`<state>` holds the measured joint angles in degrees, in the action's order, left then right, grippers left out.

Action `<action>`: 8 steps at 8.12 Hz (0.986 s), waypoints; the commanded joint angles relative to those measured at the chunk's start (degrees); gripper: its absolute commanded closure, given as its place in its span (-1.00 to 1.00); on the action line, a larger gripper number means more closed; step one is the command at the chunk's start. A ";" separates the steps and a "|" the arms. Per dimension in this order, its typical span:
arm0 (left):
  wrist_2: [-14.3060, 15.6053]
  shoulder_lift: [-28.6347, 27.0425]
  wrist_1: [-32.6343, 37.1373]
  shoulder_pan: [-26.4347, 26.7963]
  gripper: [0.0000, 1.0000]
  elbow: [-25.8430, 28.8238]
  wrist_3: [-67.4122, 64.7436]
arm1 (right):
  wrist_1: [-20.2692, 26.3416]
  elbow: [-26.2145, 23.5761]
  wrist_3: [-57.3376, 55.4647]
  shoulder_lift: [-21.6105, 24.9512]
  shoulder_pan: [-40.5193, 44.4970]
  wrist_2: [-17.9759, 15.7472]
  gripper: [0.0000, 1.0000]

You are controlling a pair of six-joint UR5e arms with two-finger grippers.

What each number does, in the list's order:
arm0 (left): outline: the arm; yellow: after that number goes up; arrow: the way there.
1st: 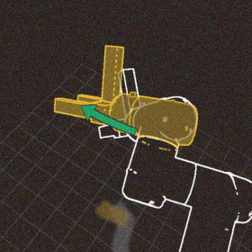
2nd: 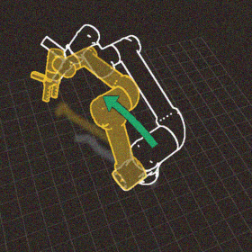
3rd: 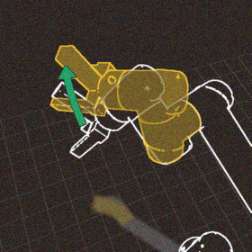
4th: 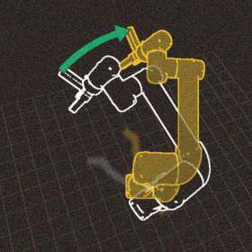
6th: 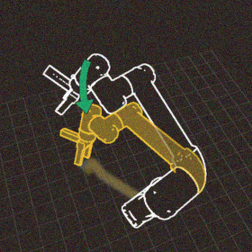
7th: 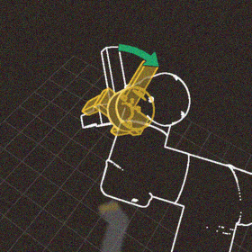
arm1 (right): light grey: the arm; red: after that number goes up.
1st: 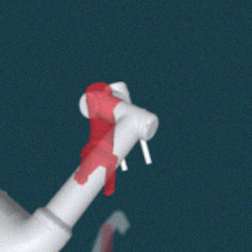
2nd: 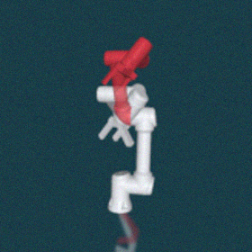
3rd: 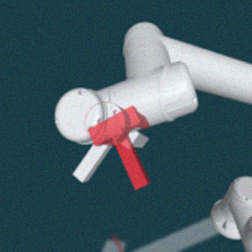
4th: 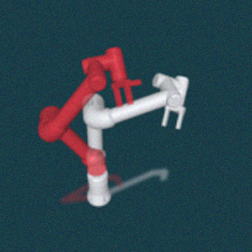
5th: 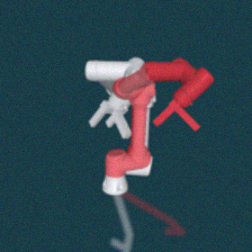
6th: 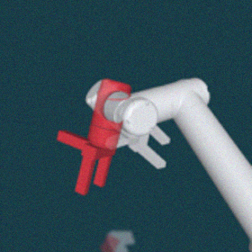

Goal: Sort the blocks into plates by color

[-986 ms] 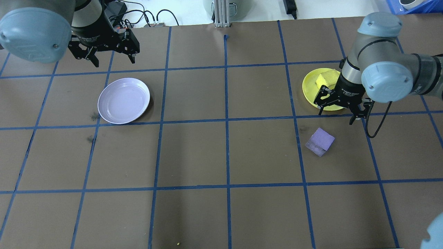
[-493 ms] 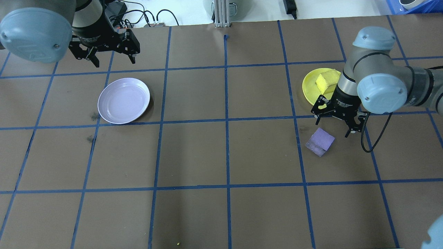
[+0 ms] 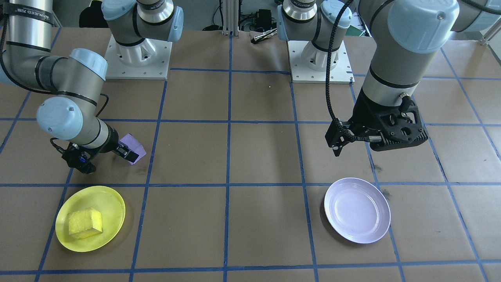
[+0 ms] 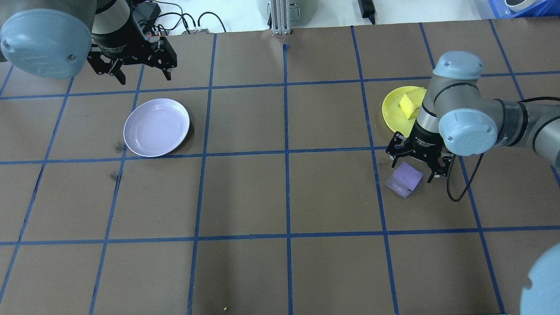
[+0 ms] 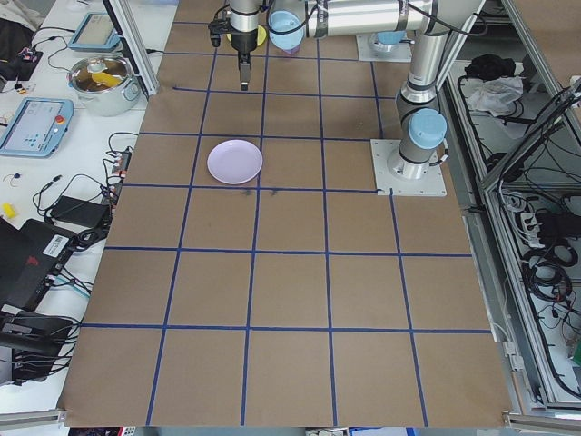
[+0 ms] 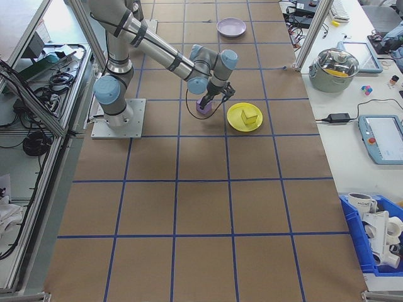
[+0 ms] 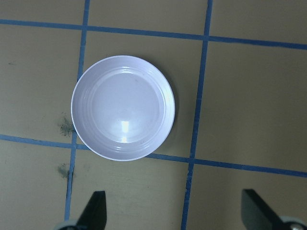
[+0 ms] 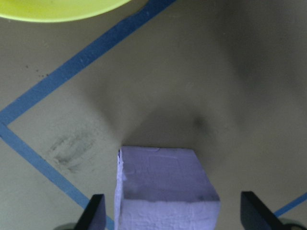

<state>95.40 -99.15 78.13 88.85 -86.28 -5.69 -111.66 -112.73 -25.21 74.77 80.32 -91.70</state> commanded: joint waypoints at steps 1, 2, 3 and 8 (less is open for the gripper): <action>-0.04 -0.26 0.00 -0.17 -1.00 0.33 0.42 | -1.10 -0.56 0.16 -2.79 1.86 -0.84 -1.00; -0.04 -0.17 0.00 -0.08 -1.00 0.06 0.42 | -1.19 -0.91 0.60 -2.70 1.86 -1.03 -1.00; -0.22 -0.17 0.00 -0.08 -1.00 0.32 0.59 | -1.19 -0.83 0.86 -2.44 1.86 -1.55 -0.85; -0.22 -0.26 -0.52 -0.08 -1.00 -0.20 0.16 | -0.84 1.62 2.80 -1.66 2.04 -3.40 0.38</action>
<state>95.21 -99.40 78.01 88.77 -86.26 -5.20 -112.87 -112.94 -22.68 72.46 82.27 -95.49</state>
